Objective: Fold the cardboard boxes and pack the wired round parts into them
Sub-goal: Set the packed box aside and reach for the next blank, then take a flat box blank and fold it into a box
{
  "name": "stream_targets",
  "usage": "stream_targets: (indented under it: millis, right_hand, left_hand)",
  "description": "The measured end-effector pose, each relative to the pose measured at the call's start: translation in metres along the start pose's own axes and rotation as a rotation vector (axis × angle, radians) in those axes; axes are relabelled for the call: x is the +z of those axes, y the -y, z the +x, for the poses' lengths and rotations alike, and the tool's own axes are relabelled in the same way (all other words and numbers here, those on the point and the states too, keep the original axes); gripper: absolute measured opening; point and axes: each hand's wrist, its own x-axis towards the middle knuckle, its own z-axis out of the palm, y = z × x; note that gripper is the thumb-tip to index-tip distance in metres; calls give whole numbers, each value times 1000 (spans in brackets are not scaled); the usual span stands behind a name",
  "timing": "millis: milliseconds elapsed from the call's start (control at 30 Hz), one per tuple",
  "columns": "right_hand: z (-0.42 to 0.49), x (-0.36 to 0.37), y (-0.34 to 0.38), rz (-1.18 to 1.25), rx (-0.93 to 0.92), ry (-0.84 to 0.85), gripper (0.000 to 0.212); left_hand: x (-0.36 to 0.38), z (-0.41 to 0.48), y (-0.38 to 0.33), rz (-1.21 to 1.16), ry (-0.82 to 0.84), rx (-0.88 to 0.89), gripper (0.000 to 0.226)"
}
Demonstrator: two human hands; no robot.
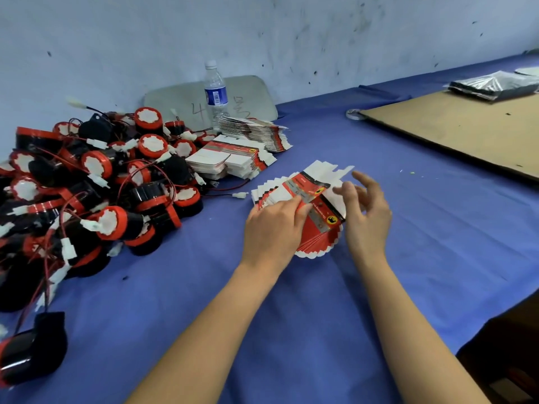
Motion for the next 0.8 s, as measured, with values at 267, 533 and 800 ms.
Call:
stream_targets:
  millis: [267, 533, 800]
  right_hand:
    - [-2, 6, 0, -244, 45, -19, 43]
    - [0, -3, 5, -38, 153, -522, 37]
    - [-20, 2, 35, 292, -56, -285, 29]
  left_hand:
    - [21, 0, -20, 39, -27, 271, 37]
    - [38, -13, -26, 16, 332, 182, 63]
    - [-47, -30, 16, -535, -114, -92, 73]
